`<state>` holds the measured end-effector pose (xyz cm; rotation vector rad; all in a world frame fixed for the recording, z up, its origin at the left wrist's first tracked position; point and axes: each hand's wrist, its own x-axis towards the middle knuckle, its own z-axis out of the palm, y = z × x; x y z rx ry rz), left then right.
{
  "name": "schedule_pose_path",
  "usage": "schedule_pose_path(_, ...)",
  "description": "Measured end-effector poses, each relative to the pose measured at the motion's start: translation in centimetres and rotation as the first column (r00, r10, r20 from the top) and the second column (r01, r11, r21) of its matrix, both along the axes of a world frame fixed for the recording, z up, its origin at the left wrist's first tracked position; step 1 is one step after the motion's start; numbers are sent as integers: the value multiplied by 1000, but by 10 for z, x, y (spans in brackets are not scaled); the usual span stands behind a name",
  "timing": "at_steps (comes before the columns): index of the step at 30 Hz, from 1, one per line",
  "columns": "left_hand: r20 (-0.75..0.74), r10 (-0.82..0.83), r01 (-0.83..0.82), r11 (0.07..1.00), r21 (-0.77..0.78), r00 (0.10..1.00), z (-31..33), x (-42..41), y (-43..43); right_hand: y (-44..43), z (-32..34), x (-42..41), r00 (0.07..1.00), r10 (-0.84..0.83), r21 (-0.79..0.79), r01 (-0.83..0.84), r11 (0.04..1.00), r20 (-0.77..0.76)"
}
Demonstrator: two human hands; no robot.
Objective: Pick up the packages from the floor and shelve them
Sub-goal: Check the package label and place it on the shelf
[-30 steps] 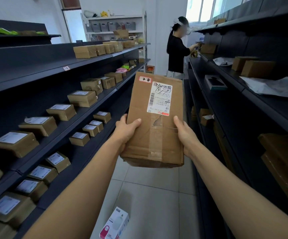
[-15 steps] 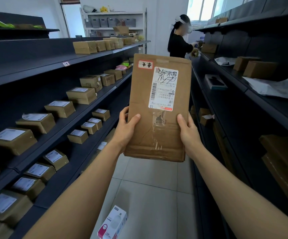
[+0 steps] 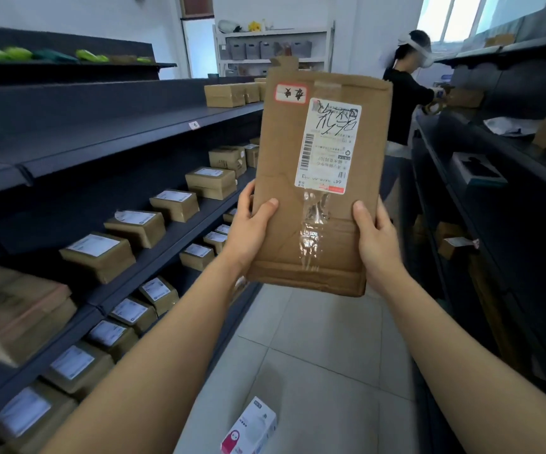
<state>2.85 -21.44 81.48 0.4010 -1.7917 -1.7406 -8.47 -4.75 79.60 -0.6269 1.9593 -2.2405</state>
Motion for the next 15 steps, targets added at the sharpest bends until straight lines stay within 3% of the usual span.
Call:
schedule_pose_path(8, -18, 101, -101, 994, -32, 995, -2, 15, -62, -78, -13, -5, 995, 101, -95, -98, 991, 19)
schedule_pose_path(15, -12, 196, -197, 980, -41, 980, -12, -21, -80, -109, -21, -54, 983, 186, -70, -186, 980, -5)
